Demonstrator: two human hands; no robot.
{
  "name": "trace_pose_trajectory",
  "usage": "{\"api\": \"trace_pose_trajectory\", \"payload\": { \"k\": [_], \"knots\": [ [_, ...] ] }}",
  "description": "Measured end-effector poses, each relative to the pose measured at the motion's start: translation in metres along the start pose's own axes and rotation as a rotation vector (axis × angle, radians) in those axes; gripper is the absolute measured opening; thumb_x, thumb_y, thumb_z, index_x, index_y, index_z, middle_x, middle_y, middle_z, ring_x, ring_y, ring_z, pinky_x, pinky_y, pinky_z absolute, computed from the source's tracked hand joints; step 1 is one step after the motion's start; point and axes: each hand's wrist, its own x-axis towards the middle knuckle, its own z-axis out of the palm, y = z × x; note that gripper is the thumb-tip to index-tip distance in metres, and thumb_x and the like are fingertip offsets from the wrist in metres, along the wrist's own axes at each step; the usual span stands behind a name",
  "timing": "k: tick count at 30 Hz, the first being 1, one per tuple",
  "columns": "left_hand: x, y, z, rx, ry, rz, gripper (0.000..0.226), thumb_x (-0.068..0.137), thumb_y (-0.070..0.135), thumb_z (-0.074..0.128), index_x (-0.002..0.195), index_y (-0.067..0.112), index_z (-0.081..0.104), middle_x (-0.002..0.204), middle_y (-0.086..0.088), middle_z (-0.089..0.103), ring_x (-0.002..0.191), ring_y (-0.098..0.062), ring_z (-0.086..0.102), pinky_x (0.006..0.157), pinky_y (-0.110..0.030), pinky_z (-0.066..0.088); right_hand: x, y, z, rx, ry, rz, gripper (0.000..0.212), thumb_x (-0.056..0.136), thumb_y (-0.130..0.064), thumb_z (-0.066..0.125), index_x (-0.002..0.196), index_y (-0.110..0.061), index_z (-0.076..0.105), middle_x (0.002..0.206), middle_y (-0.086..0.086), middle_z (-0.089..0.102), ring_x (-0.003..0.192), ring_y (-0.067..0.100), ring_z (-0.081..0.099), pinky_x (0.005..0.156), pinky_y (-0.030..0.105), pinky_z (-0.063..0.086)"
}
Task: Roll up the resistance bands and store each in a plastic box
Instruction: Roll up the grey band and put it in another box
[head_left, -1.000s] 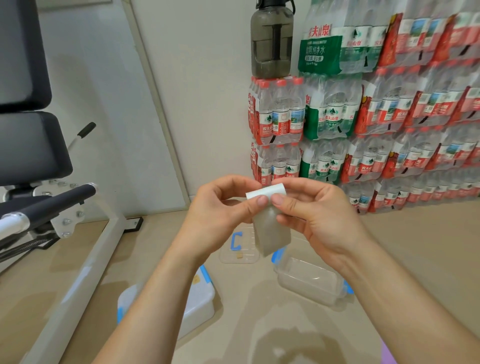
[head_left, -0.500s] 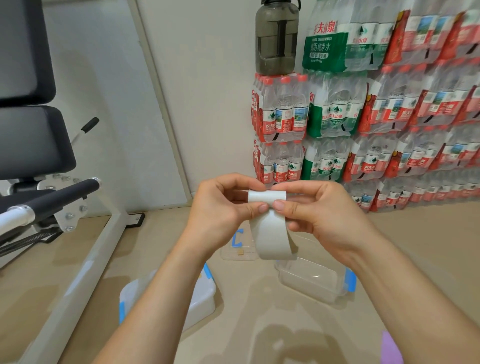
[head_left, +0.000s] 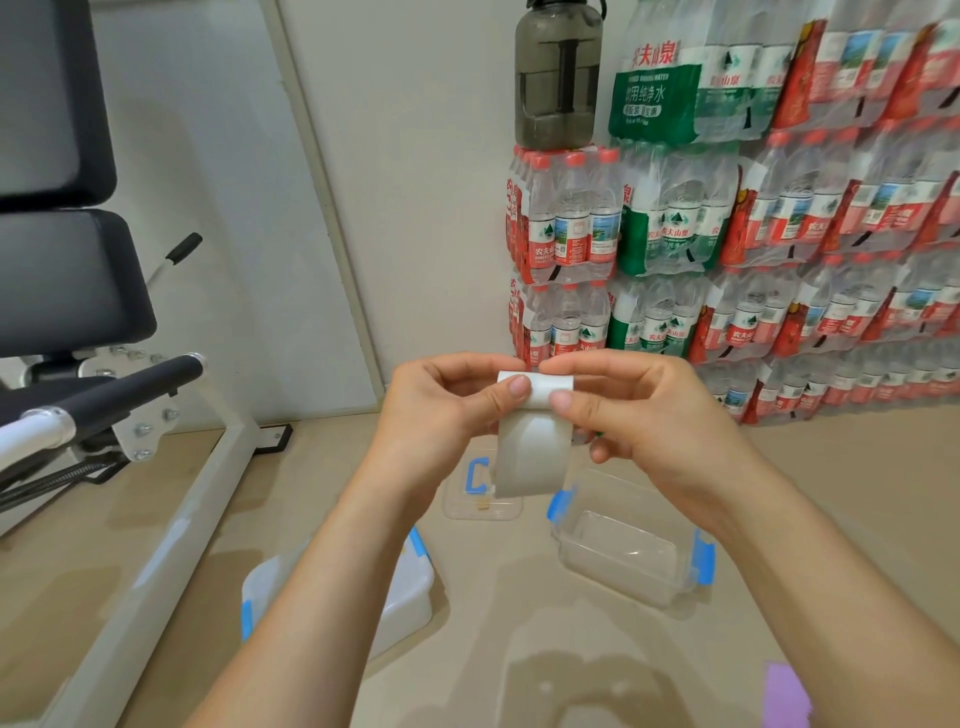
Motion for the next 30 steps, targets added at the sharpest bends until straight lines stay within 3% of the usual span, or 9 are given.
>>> {"api": "trace_pose_trajectory", "payload": {
  "k": [7,15,19,21,24,30],
  "knots": [
    [0.0,-0.0017,0.0002,-0.019,0.036,0.0,0.013,0.073,0.001,0.074,0.082,0.012,0.072,0.075,-0.005,0.075,0.073,-0.021,0.072,0.07,-0.031,0.06,0.0029,0.0047,-0.0003,0.008,0.037,0.122,0.029,0.08,-0.022,0.072,0.106,-0.009,0.069,0.089,0.013,0.075,0.065,0.017,0.066,0.042,0.017,0.039],
    [0.0017,-0.0055,0.0037,-0.026,-0.008,0.029,0.025,0.071,-0.008,0.073,0.078,0.015,0.07,0.073,0.0,0.074,0.071,-0.015,0.07,0.065,-0.022,0.053,0.0033,0.0043,-0.0039,0.028,0.057,0.106,0.028,0.077,-0.005,0.073,0.104,-0.01,0.069,0.092,0.024,0.069,0.066,0.023,0.057,0.039,0.015,0.032],
    [0.0012,-0.0058,0.0003,-0.013,-0.094,-0.018,0.012,0.073,0.015,0.076,0.085,0.016,0.074,0.087,-0.008,0.075,0.085,-0.024,0.071,0.078,-0.031,0.055,0.0023,0.0025,-0.0062,-0.017,0.022,0.059,0.024,0.077,-0.002,0.073,0.097,-0.013,0.072,0.085,0.02,0.069,0.063,0.021,0.05,0.041,0.015,0.033],
    [0.0001,-0.0049,-0.0003,0.073,-0.11,-0.048,0.017,0.076,0.025,0.075,0.088,0.013,0.075,0.088,-0.008,0.074,0.085,-0.021,0.07,0.078,-0.03,0.056,0.0017,0.003,-0.0063,-0.076,0.006,0.038,0.023,0.077,-0.002,0.073,0.094,-0.017,0.073,0.087,0.018,0.072,0.064,0.019,0.051,0.042,0.015,0.034],
    [0.0,-0.0036,0.0008,0.117,-0.094,-0.031,0.009,0.078,0.017,0.073,0.085,0.012,0.075,0.078,-0.003,0.073,0.071,-0.012,0.067,0.066,-0.023,0.053,0.0021,0.0037,-0.0056,-0.115,-0.012,0.03,0.022,0.077,-0.002,0.073,0.093,-0.019,0.073,0.089,0.017,0.073,0.064,0.016,0.054,0.044,0.017,0.035],
    [-0.0011,-0.005,0.0052,0.025,-0.071,-0.008,0.015,0.071,0.005,0.077,0.085,0.011,0.075,0.078,-0.005,0.076,0.073,-0.014,0.071,0.065,-0.019,0.052,0.0022,0.0045,-0.0069,-0.042,-0.068,0.1,0.019,0.081,-0.024,0.07,0.098,-0.017,0.075,0.083,0.009,0.073,0.063,0.012,0.06,0.052,0.02,0.041]
  ]
}}
